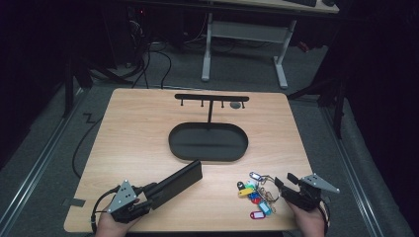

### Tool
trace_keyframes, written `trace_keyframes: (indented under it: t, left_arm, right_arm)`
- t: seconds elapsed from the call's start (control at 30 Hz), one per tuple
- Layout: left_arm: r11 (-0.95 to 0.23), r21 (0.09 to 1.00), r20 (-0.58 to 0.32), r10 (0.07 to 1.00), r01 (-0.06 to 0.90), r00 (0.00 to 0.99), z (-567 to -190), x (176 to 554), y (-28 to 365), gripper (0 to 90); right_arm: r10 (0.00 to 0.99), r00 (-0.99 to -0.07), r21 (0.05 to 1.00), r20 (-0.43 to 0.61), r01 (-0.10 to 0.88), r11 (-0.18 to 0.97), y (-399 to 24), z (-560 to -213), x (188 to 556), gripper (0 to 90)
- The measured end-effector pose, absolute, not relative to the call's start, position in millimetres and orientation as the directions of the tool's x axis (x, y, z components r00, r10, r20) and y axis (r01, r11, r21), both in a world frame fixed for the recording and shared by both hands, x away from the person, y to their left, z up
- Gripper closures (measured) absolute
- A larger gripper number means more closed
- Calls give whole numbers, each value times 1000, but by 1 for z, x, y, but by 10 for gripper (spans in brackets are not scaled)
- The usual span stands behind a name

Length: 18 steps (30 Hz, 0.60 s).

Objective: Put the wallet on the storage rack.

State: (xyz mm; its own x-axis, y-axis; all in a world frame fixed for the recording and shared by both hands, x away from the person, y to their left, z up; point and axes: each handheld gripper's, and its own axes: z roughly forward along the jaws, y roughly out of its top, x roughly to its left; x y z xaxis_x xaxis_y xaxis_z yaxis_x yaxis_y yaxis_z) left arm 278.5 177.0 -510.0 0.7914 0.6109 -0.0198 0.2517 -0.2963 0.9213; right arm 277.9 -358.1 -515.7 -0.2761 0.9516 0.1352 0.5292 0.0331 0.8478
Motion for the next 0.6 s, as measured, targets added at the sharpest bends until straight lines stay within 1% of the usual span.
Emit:
trace_keyframes:
  t: [0.07, 0.17, 0.3, 0.37, 0.53, 0.6]
  left_arm:
    - [-300, 919, -28, 598, 255, 801, -509, 279, 177, 690]
    - [-311, 918, -17, 590, 247, 807, -509, 280, 175, 721]
    - [-331, 913, 0, 585, 238, 811, -506, 278, 172, 728]
    - [-347, 911, 25, 586, 223, 810, -505, 277, 170, 728]
    - [-336, 910, -2, 584, 244, 811, -504, 280, 171, 729]
    - [-336, 910, -1, 583, 243, 812, -504, 280, 171, 729]
  right_arm:
    - [951, -276, 846, 137, 532, 33, -358, -517, 278, 400]
    - [952, -274, 841, 140, 540, 32, -358, -518, 277, 400]
    - [950, -279, 843, 137, 536, 36, -360, -518, 275, 401]
    - [950, -280, 846, 139, 532, 33, -362, -517, 274, 403]
    - [950, -279, 847, 142, 531, 29, -364, -516, 271, 408]
    - [949, -281, 847, 142, 530, 30, -364, -515, 270, 428]
